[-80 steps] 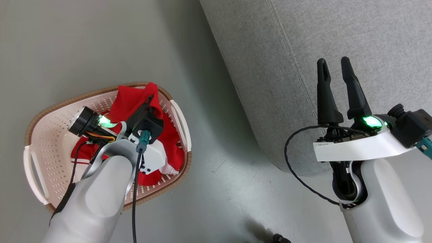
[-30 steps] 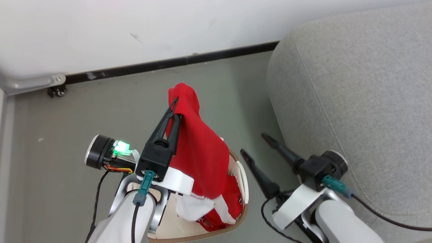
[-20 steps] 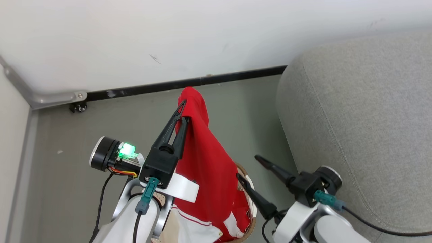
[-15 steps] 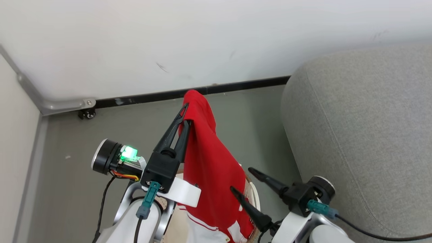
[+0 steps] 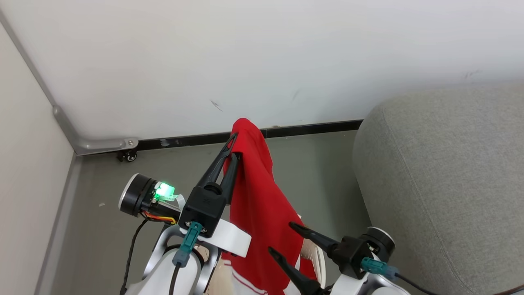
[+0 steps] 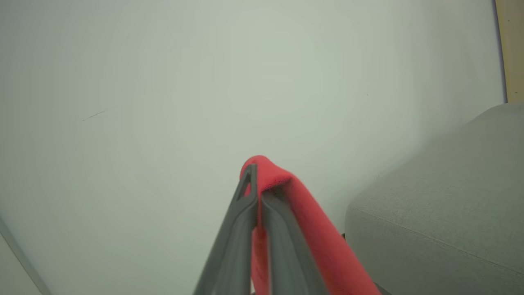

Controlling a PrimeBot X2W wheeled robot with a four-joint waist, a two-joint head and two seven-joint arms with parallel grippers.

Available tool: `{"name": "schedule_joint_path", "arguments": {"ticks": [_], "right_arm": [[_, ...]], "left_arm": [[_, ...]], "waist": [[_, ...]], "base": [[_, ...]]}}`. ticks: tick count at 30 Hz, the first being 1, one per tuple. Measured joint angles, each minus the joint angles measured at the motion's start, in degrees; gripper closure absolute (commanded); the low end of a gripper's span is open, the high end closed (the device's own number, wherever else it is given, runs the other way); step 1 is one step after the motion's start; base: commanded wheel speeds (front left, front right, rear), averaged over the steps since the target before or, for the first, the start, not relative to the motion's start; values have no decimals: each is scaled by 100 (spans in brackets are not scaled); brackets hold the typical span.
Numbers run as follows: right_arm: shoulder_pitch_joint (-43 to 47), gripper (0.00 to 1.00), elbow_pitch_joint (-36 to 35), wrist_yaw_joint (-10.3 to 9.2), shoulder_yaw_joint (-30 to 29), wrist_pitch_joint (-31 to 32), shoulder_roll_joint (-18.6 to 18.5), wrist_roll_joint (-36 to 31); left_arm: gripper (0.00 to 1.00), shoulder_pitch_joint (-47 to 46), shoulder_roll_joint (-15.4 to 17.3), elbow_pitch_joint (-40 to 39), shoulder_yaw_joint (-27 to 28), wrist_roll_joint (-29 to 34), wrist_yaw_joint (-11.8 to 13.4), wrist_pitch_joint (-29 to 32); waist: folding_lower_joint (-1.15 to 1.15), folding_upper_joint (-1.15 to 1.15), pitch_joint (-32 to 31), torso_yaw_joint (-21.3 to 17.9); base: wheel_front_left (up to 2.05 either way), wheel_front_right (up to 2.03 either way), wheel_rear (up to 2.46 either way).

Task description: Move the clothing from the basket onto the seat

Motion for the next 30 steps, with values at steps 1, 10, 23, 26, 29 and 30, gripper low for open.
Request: {"name": "schedule_joint_path", "arguments": {"ticks": [1,10,23,26,29,30], "right_arm": [[5,0,-3,0,24,4,12,0],[105,0,-34,0,34,31,5,-1],[236,0,-216,1,-246,34,-428,18],[236,0,-290,1,-315,33,-505,18],[230,0,-388,2,-359,33,-579,16],[229,0,-412,3,-361,34,-610,18]], "left_arm": [[100,1,-5,-21,-13,-2,0,36],[100,1,-11,-222,-103,-2,-27,170],[100,1,136,-555,-56,-1,-58,226],[100,0,153,-666,-70,-1,-101,225],[100,-3,178,-734,-91,-2,-202,218],[100,-5,181,-754,-92,-2,-205,211]], "waist": [[0,0,-21,14],[0,0,-137,93],[0,0,-164,84],[0,0,-159,62],[0,0,-154,42],[0,0,-151,36]], "base": [[0,0,0],[0,0,0],[0,0,0],[0,0,0],[0,0,0],[0,0,0]]}}
